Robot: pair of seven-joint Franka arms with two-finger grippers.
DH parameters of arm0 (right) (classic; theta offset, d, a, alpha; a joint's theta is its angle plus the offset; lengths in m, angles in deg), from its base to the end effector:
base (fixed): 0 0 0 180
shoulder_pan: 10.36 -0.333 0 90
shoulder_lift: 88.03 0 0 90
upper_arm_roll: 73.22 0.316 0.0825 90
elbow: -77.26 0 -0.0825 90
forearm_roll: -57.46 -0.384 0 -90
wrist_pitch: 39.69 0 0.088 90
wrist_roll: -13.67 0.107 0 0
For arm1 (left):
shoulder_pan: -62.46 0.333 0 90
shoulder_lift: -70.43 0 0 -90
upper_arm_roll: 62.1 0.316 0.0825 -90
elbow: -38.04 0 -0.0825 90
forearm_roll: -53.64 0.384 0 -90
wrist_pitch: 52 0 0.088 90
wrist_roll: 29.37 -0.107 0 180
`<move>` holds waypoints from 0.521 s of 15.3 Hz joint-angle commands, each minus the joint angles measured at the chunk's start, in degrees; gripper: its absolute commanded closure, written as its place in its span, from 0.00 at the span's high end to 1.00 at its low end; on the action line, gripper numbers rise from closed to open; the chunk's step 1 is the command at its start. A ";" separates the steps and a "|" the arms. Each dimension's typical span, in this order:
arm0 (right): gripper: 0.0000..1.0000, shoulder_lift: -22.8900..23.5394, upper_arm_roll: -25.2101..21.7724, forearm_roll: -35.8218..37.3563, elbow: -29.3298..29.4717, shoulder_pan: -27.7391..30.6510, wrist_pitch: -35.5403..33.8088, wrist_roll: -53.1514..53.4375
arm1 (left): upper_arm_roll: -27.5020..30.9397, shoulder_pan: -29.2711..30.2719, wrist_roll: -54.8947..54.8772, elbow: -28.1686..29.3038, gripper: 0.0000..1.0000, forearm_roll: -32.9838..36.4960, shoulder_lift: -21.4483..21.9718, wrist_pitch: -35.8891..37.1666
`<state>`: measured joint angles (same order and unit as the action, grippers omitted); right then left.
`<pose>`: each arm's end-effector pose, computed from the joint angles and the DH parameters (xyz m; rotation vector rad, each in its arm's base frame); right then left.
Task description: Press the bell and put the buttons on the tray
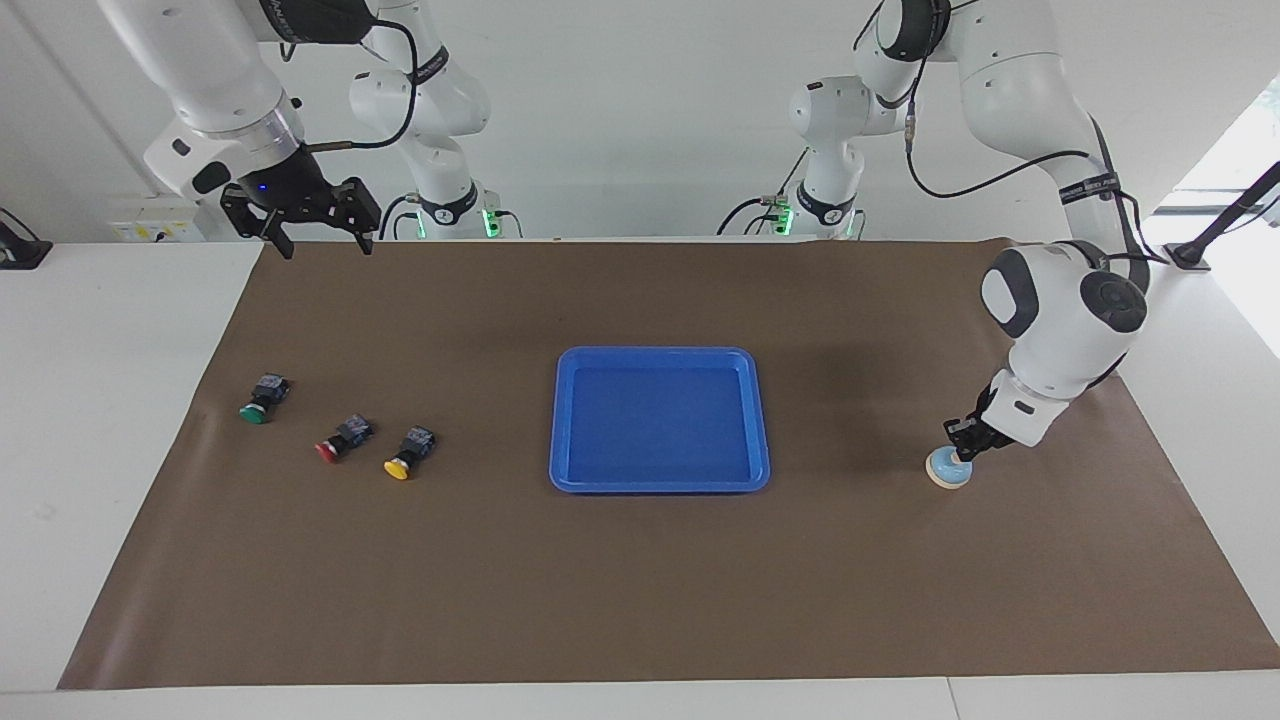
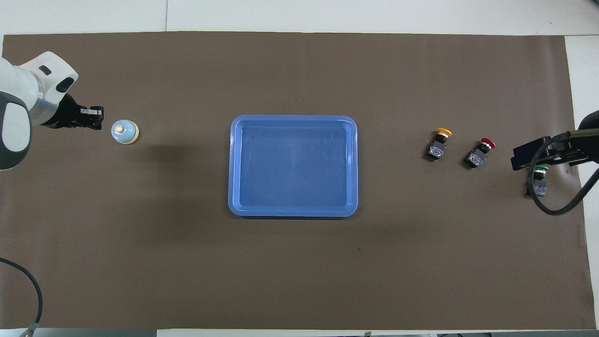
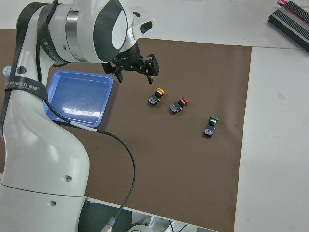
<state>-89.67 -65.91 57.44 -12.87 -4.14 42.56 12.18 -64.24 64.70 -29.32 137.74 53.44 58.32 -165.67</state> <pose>0.5309 0.0112 0.6278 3.1332 0.0702 -0.1712 0.6255 0.0023 0.4546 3.1301 0.0077 0.0510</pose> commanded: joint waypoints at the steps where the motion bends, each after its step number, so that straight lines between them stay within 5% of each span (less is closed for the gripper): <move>1: 1.00 -0.37 0.34 -0.94 -0.31 0.81 -0.60 -1.32 | -0.14 1.10 0.84 1.63 0.00 0.90 8.04 6.08; 5: 1.00 -0.29 0.34 -0.94 -0.22 0.81 -0.60 -1.32 | -0.14 0.76 0.84 1.81 0.33 0.73 15.00 13.64; 8: 1.00 -0.29 0.34 -0.94 -0.22 0.81 -0.60 -1.32 | -0.14 0.49 1.19 1.99 0.88 0.72 17.81 16.99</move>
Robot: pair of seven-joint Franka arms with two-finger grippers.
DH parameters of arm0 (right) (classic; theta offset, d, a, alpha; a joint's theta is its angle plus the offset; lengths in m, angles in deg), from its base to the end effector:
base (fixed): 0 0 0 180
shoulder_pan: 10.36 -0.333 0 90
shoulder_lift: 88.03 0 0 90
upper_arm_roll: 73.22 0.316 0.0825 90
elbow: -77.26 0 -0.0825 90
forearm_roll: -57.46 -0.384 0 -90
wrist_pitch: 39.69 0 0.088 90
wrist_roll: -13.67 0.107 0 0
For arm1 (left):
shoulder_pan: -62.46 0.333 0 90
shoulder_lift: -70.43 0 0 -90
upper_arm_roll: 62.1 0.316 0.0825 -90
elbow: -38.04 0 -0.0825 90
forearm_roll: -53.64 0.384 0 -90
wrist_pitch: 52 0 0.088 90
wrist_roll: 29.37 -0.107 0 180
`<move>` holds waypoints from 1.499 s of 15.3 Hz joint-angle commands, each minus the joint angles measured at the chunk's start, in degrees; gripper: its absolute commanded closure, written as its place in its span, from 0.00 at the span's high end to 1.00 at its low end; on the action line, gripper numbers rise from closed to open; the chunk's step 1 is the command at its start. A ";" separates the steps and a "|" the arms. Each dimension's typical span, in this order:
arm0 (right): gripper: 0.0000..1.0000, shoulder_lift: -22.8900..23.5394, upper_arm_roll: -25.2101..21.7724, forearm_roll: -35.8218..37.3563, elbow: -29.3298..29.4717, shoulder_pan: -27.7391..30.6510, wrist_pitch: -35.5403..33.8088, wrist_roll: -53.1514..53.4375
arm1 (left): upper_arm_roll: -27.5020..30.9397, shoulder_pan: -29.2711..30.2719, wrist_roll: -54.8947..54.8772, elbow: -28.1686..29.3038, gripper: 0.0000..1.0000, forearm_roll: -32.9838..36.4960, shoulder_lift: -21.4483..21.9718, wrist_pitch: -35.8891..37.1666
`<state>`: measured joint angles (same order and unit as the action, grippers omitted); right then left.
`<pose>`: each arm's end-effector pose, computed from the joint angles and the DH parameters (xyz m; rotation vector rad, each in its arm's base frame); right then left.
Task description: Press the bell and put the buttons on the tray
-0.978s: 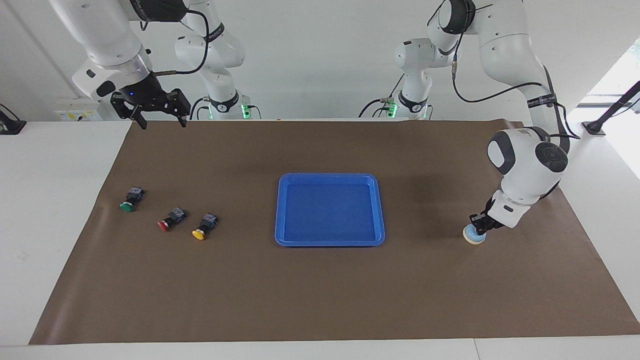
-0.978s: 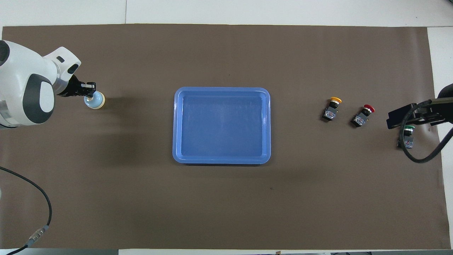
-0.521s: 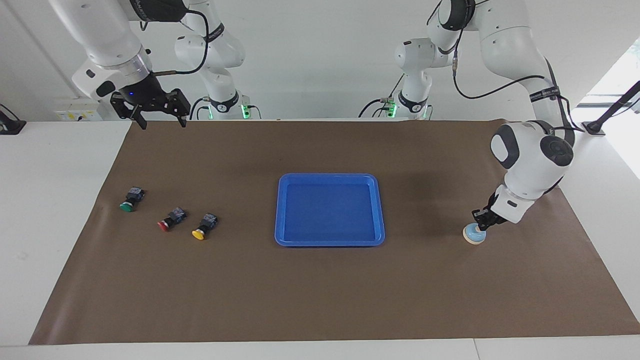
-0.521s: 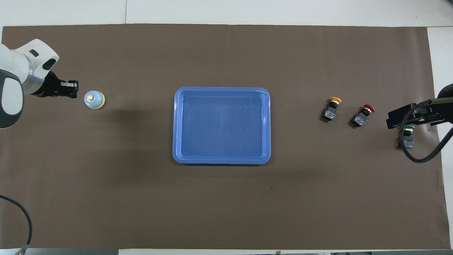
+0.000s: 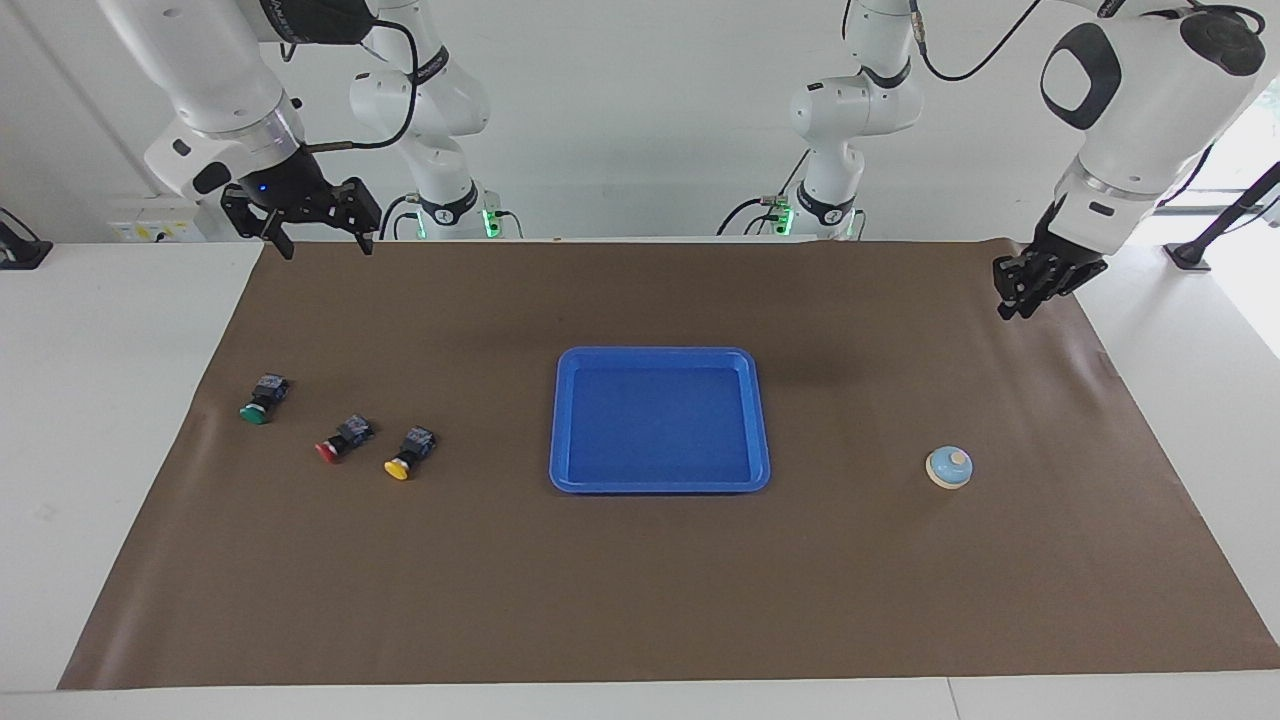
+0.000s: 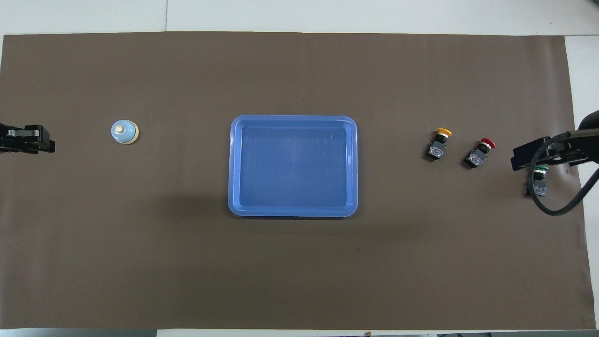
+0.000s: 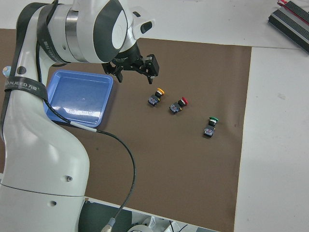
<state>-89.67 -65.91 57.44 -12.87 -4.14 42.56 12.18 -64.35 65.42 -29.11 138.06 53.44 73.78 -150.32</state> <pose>0.5309 0.0112 0.6278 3.1332 0.0702 -0.1712 0.5459 0.0059 0.5862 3.1401 0.0273 0.0452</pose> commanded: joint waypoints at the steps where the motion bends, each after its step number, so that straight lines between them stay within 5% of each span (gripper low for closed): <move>1: 1.00 -0.29 0.34 -0.94 -0.31 0.81 -0.60 -1.32 | -0.12 -0.32 1.06 1.67 1.00 0.64 2.54 2.51; 7: 1.00 -0.29 0.34 -0.94 -0.22 1.33 -0.60 -1.32 | -0.21 -0.24 1.33 -6.13 1.00 -0.77 -0.17 7.78; 15: 1.00 -0.29 0.34 -0.94 -0.22 1.34 -0.60 -1.58 | 0.75 -2.87 0.98 -7.73 1.00 -0.77 -0.62 11.66; 18: 1.00 -0.37 0.34 -0.94 -0.22 1.16 -0.60 -1.58 | 7.24 -9.36 0.89 -7.82 1.00 -0.94 -0.54 11.83; 23: 1.00 -0.37 0.34 -1.03 -0.31 1.51 -0.60 -1.41 | 7.35 -9.03 0.71 -7.91 1.00 -1.65 -0.62 12.36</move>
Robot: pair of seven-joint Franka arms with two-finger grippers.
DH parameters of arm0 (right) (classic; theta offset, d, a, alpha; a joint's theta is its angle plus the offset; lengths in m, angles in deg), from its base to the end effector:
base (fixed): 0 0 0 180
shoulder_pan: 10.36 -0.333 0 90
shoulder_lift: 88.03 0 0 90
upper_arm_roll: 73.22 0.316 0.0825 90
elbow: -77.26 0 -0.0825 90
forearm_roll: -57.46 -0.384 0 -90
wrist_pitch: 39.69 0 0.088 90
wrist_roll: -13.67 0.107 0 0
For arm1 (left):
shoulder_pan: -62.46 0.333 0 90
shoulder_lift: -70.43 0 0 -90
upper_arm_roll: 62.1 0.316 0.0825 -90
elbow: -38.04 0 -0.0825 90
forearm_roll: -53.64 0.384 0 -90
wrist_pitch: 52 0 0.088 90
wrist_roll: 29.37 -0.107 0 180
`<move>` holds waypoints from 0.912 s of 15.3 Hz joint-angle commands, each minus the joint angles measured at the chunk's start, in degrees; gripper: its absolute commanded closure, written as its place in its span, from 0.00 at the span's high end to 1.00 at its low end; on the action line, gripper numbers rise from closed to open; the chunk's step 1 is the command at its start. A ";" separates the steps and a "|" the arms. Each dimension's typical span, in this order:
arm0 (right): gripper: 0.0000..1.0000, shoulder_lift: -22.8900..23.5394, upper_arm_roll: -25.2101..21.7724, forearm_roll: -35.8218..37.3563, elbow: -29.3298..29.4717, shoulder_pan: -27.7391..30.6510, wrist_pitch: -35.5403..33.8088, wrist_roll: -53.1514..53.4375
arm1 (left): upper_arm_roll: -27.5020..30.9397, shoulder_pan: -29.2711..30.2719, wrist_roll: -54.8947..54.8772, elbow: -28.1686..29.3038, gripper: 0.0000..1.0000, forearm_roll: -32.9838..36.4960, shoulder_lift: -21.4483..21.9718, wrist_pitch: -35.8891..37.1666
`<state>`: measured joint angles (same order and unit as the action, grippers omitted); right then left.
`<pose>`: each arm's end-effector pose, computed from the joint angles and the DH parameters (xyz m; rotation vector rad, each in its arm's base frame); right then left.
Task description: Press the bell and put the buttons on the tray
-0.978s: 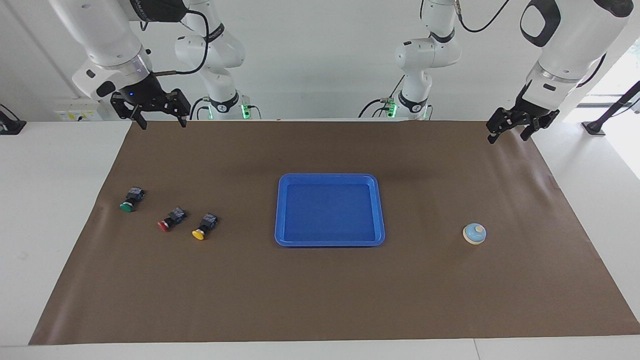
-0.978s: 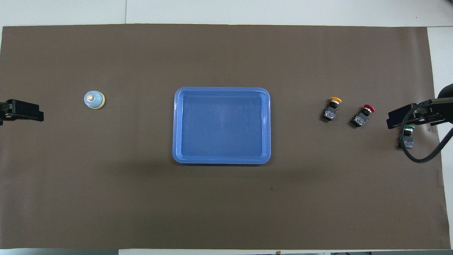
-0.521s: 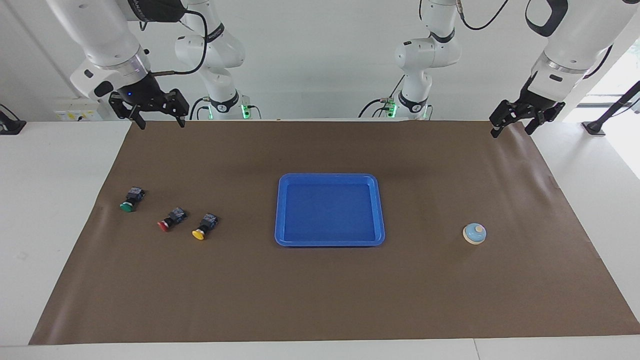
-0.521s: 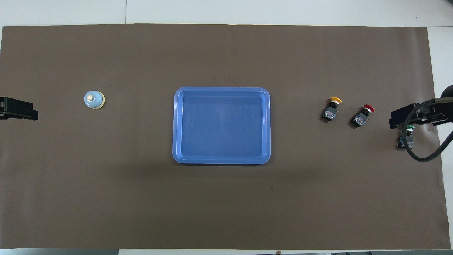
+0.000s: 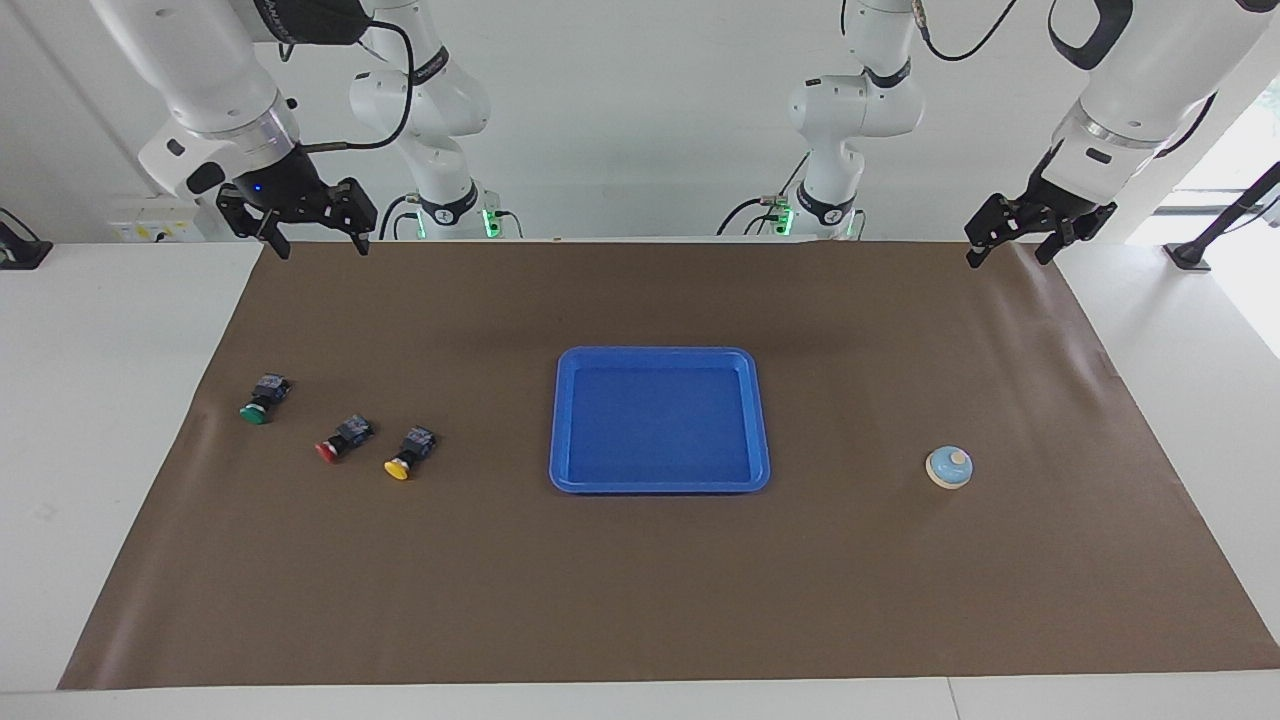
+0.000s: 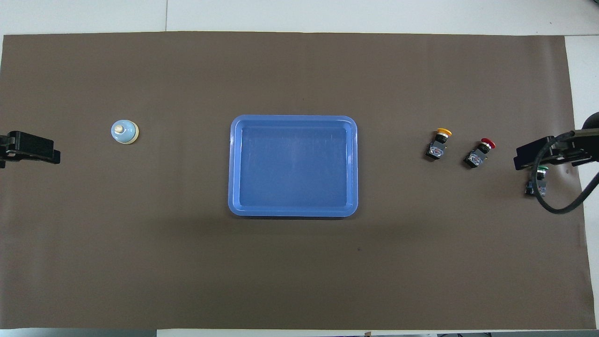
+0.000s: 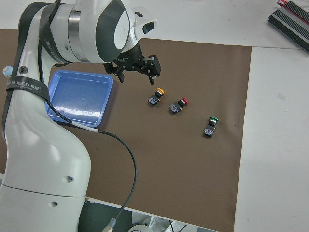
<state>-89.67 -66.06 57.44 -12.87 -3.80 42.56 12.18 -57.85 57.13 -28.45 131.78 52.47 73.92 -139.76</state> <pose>0.5310 0.0066 0.6278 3.1340 0.0568 -0.1712 0.5307 -0.0110 0.6235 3.1167 -0.0053 -0.0687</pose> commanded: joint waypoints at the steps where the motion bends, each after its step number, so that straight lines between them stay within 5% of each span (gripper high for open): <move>1: 1.00 -0.37 0.49 -1.03 -0.39 1.08 -0.60 -1.32 | 0.42 -0.30 0.05 -1.71 1.00 -0.68 -0.85 2.16; 4: 1.00 -1.16 0.49 -0.94 -2.22 0.47 0.62 -0.88 | -3.19 2.69 0.05 -1.80 1.00 -0.68 -1.12 2.86; 11: 1.00 -5.99 0.92 -0.77 -18.04 -0.59 15.38 7.27 | -3.63 2.78 -0.03 -1.80 1.00 -0.59 -0.86 4.53; 14: 1.00 -4.69 0.93 -0.68 -21.22 -1.29 19.95 12.99 | -3.63 2.78 -0.03 -1.45 1.00 -0.68 -0.59 4.27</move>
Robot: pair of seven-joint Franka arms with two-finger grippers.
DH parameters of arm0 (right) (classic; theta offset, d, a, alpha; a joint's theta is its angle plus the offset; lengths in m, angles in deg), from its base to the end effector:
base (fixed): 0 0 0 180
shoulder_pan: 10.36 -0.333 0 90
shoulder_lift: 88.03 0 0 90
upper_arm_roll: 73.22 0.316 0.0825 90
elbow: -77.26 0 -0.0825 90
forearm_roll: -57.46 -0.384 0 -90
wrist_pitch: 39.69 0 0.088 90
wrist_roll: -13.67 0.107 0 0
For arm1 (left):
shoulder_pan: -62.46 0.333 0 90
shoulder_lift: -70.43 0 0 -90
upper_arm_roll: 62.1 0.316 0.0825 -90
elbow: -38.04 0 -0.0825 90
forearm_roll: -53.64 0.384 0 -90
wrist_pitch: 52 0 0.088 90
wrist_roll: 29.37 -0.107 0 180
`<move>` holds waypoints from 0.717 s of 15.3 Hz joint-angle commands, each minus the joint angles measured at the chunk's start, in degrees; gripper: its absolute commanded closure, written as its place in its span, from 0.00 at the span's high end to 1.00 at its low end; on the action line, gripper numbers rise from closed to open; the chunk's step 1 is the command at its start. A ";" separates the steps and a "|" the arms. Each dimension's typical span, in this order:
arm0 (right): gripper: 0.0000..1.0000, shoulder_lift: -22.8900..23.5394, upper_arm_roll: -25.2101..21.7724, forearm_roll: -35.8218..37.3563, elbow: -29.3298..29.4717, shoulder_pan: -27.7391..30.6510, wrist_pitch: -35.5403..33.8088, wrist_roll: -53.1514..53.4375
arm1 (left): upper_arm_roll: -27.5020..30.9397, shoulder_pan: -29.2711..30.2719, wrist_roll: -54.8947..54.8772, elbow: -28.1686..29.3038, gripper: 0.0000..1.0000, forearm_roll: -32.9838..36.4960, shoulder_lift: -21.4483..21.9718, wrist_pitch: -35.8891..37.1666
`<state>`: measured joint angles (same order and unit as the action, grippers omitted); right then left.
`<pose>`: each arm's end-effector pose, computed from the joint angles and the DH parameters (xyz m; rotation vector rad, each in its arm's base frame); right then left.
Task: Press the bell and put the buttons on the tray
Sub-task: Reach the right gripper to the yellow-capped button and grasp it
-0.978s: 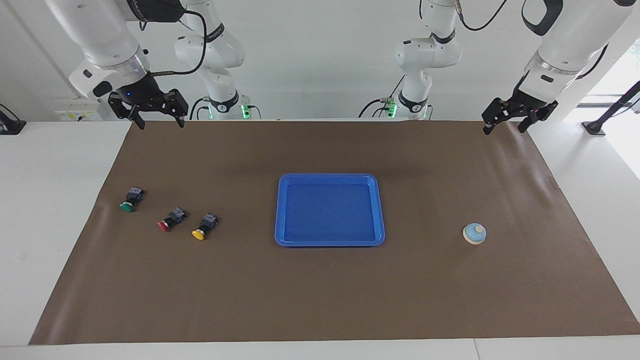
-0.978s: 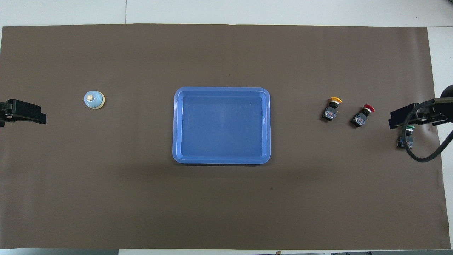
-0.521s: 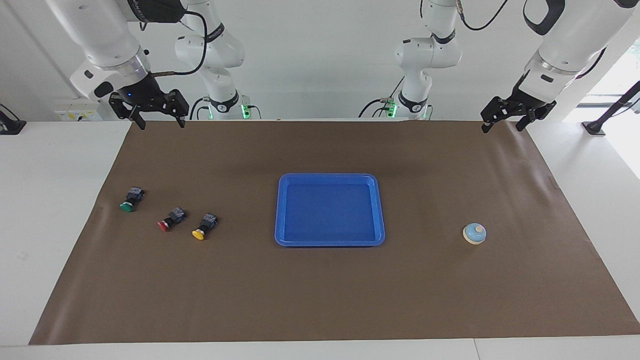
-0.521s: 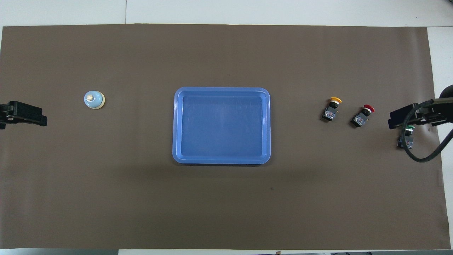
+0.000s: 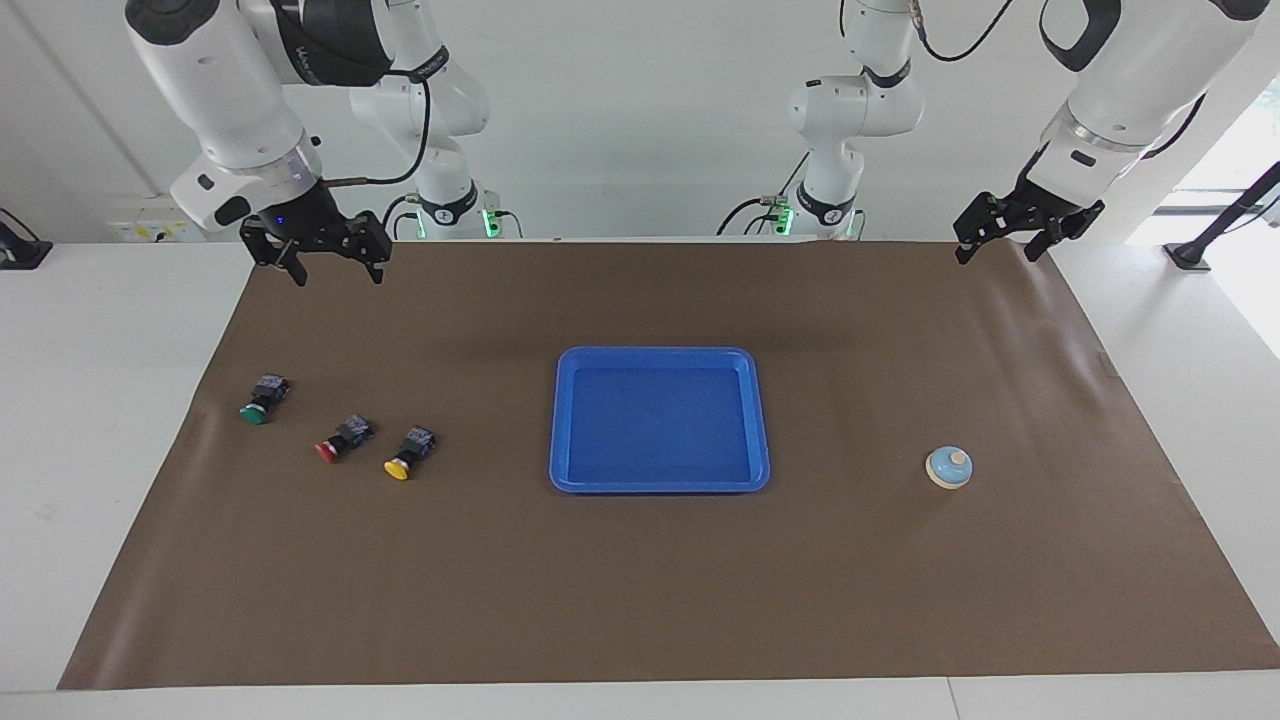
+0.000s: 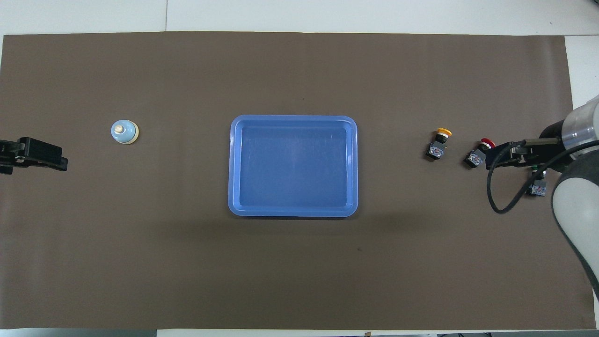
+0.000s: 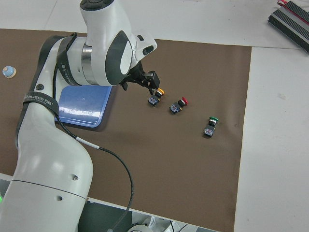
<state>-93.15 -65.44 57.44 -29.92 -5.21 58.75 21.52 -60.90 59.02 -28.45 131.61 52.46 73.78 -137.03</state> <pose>0.5273 0.0265 0.5428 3.1192 -0.1437 -0.0979 0.5257 -0.0226 0.6198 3.1188 -0.0374 -0.1423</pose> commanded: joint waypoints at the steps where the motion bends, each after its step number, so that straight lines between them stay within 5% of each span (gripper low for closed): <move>1: 1.00 0.10 0.31 -0.68 -4.78 0.03 5.69 5.15 | -0.58 0.81 -0.03 -1.11 1.00 -0.67 -0.28 1.54; 11: 1.00 8.90 0.22 0.55 -16.72 -0.32 28.36 14.39 | -0.23 0.90 0.58 -0.75 1.00 -0.49 -0.11 1.18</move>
<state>-83.47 -65.41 57.50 -43.04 -5.78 83.28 34.65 -60.75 59.25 -28.38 131.61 52.46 73.79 -136.94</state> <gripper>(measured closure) 0.000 0.000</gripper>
